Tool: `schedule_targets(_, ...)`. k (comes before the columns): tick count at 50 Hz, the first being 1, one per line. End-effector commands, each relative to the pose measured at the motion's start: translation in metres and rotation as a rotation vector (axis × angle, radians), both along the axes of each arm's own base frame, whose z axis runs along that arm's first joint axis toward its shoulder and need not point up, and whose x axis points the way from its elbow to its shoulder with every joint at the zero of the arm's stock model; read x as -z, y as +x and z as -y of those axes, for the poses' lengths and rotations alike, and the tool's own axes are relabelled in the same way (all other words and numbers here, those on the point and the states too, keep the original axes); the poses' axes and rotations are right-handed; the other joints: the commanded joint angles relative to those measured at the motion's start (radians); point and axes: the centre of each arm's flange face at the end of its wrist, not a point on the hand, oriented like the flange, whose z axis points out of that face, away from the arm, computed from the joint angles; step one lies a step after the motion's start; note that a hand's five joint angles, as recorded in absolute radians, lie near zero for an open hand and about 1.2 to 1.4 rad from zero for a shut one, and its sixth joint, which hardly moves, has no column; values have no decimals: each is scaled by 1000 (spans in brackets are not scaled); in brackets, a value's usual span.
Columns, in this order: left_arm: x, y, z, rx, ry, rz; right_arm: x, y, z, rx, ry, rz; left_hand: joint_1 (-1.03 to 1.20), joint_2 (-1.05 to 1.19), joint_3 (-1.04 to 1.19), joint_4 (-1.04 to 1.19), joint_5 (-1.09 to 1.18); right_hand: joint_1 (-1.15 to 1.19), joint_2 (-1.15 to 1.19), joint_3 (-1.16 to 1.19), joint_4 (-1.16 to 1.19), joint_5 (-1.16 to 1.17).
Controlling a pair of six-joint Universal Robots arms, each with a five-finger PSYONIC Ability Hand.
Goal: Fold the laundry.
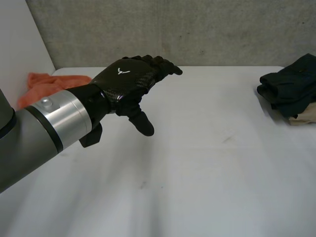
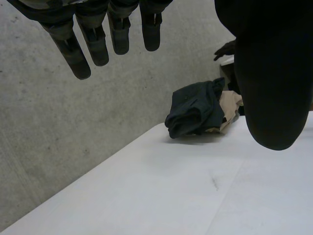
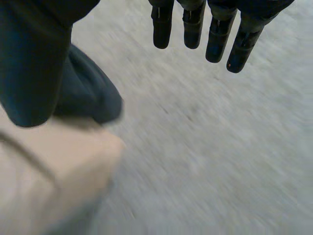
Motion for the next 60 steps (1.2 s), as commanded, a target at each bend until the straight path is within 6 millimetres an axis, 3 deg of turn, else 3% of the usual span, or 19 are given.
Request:
schedule_targets(1,-2,1,-1,-1,-5,-3,-6,-46,-20,441,70,-245,-8,-1,-6,-4,-16,-27,-51,-32,-57,-64)
schedule_targets(5,-1,2,0,-1,-4,-1,-13,-50,-26,621,112,-359,-8,-1,-6,-4,-16,-27,-51,-32,-57,-64)
schedule_targets(8,-1,2,0,-3,-4,-1,-12,-35,-26,609,127,-355,-8,-1,-7,-4,-16,-27,-51,-32,-57,-64)
schedule_targets(11,-1,3,2,-7,-4,-1,-29,1,-27,537,94,-306,-8,-1,-7,-4,-16,-27,-51,-32,-57,-64)
schedule_targets(15,-2,4,2,-9,-6,-3,-89,53,-41,448,-34,-231,-14,-7,-12,-10,-22,-27,-51,-32,-57,-64)
schedule_targets(18,-4,7,3,-23,-11,-6,-108,87,-47,378,-74,-186,-20,-13,-18,-16,-27,-27,-51,-32,-57,-64)
schedule_targets(19,-4,9,6,-35,-13,-7,-112,110,-51,322,-81,-155,-20,-13,-18,-16,-27,-27,-51,-32,-57,-64)
schedule_targets(22,-5,13,13,-58,-18,-11,-111,146,-58,236,-63,-92,-20,-13,-18,-16,-27,-27,-51,-32,-57,-64)
schedule_targets(23,-7,17,19,-79,-30,-17,-109,176,-66,169,-45,-48,-20,-13,-18,-16,-27,-27,-51,-32,-57,-64)
schedule_targets(26,-10,24,32,-130,-62,-31,-104,220,-87,56,-10,5,-23,-16,-21,-19,-30,-27,-51,-32,-57,-64)
schedule_targets(27,-12,29,41,-174,-89,-41,-98,247,-102,-15,19,35,-28,-21,-27,-25,-36,-27,-51,-32,-57,-64)
schedule_targets(30,-16,40,58,-264,-135,-60,-81,284,-126,-117,86,64,-34,-27,-33,-31,-42,-27,-51,-32,-57,-64)
schedule_targets(34,-16,57,91,-399,-211,-80,-49,339,-168,-274,202,69,-35,-28,-34,-31,-43,-27,-51,-32,-57,-64)
schedule_targets(35,-9,62,108,-431,-224,-80,-39,358,-187,-336,235,58,-35,-28,-34,-31,-43,-27,-51,-32,-57,-64)
schedule_targets(38,9,75,138,-483,-226,-52,-24,379,-211,-409,282,43,-35,-28,-34,-31,-43,-27,-51,-32,-57,-64)
schedule_targets(39,20,87,160,-526,-231,-24,-14,389,-225,-448,305,26,-35,-28,-34,-31,-43,-27,-51,-32,-57,-64)
schedule_targets(46,93,145,243,-640,-217,192,21,409,-257,-510,369,-6,-34,-27,-33,-31,-42,-27,-51,-32,-57,-64)
schedule_targets(50,133,161,273,-604,-226,315,28,407,-262,-495,379,-33,-31,-24,-30,-28,-39,-27,-51,-32,-57,-64)
schedule_targets(60,188,199,305,-607,-130,436,41,397,-263,-454,408,-70,-20,-13,-18,-16,-27,-27,-51,-32,-57,-64)
